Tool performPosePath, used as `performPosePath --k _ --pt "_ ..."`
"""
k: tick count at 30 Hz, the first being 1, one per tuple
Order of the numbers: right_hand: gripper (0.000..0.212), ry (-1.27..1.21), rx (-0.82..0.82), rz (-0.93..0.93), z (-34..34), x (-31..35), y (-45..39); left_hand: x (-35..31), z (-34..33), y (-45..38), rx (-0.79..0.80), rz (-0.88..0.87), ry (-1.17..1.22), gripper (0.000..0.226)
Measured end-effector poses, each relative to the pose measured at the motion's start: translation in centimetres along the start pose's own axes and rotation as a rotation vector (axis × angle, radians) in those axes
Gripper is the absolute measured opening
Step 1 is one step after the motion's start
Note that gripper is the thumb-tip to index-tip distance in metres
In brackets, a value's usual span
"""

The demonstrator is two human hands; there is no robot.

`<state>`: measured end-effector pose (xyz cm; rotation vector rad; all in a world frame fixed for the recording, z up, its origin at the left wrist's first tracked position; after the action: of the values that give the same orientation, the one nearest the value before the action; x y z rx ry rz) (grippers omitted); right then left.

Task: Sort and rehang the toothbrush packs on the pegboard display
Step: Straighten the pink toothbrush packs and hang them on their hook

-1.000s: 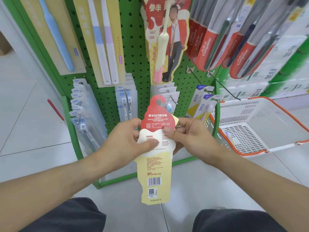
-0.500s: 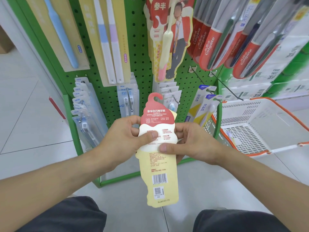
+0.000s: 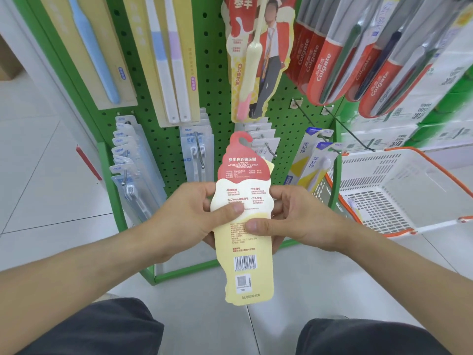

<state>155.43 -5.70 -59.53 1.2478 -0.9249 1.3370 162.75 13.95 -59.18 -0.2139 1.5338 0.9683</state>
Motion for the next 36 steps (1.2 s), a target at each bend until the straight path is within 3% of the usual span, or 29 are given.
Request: performPosePath --k 5,12,19,21,26,31,36 --pt "0.042 0.030 0.167 -0.059 -0.2 0.0 0.0 0.1 0.3 0.0 -0.042 -0.003 0.074 0.024" --pt "0.043 0.040 0.045 -0.014 0.2 -0.1 -0.1 0.4 0.8 0.1 0.141 0.087 -0.070 0.032" --pt "0.070 0.112 0.151 -0.070 -0.9 0.1 0.3 0.5 1.0 0.0 0.041 0.049 -0.002 0.024" --pt "0.065 0.118 0.150 -0.076 -1.2 0.6 0.4 0.4 1.1 0.0 0.023 0.056 -0.011 0.027" --pt "0.028 0.137 0.223 -0.106 -1.8 1.2 0.6 0.1 1.2 -0.2 -0.105 0.098 0.006 0.052" --pt "0.024 0.216 0.394 -0.157 -2.3 0.4 0.9 0.3 1.1 -0.4 -0.169 0.026 -0.201 0.036" --pt "0.023 0.343 0.288 -0.093 -2.7 0.1 0.7 0.6 0.8 -0.1 -0.250 -0.043 -0.279 0.041"
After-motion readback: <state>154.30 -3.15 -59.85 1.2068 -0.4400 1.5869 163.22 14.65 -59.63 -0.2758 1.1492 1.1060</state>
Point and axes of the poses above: each hand's wrist, its own y-axis away from the middle knuckle, its own z-axis out of the back of the hand, x = y × z, the point moved 1 cm from there along -y, towards the middle knuckle, and after that the axes turned 11 degrees about z, right-handed, at the moved point
